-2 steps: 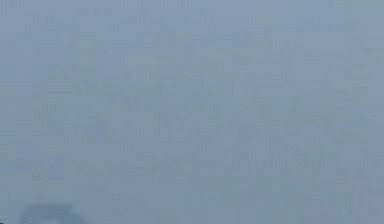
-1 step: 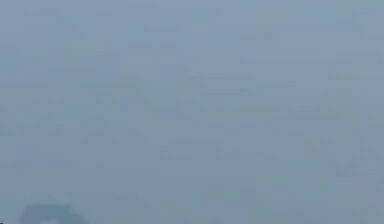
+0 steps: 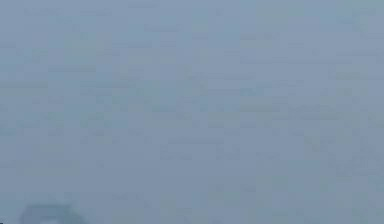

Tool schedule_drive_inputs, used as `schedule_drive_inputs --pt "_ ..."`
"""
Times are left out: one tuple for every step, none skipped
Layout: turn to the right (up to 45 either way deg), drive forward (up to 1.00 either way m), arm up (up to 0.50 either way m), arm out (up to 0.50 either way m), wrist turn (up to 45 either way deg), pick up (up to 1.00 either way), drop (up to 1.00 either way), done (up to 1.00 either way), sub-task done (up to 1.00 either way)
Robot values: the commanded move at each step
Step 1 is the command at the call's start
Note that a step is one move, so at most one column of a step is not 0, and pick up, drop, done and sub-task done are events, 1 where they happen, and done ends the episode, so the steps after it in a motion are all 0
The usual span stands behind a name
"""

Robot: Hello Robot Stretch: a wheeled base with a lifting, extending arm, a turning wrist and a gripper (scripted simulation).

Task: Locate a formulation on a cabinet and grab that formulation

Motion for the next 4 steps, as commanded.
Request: schedule_drive_inputs --pt "0.0 0.00 -0.30 0.00 0.0 0.00 0.00 0.00 0.00" --pt "0.0 0.00 0.00 0.00 0.0 1.00 0.00 0.00 0.00" --pt "0.0 0.00 0.10 0.00 0.0 0.00 0.00 0.00 0.00" --pt "0.0 0.00 0.00 0.00 0.0 0.00 0.00 1.00 0.00"
